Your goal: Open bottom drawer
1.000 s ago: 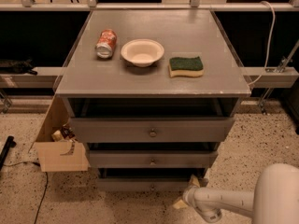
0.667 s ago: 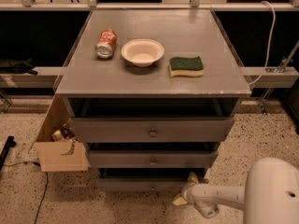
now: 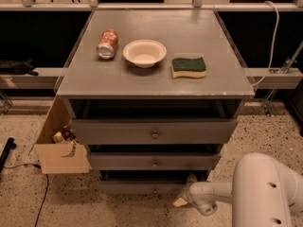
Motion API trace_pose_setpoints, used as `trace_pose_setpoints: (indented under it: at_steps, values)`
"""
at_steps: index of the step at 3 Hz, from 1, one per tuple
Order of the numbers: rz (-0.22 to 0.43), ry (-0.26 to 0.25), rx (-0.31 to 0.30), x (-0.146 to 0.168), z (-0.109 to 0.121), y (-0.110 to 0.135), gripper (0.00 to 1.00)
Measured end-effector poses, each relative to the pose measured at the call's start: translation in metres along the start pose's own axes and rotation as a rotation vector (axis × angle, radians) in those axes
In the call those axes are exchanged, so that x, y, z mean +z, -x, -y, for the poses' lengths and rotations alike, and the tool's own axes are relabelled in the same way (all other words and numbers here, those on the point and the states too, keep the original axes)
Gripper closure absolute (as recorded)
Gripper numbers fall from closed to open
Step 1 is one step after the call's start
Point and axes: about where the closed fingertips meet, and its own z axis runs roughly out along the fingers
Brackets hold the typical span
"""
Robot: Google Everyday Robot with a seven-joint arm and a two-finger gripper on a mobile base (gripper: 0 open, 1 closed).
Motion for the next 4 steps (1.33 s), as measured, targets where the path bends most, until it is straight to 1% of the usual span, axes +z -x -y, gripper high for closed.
trace_pose_setpoints:
  at_steps: [1, 2, 4]
  values:
    - [0.0, 0.0, 0.0, 0.0, 0.0, 0.0, 0.0]
    - [0.0, 0.0, 0.0, 0.0, 0.0, 0.0, 0.17]
    - [0.0, 0.0, 0.0, 0.0, -0.0001, 0.0, 0.61]
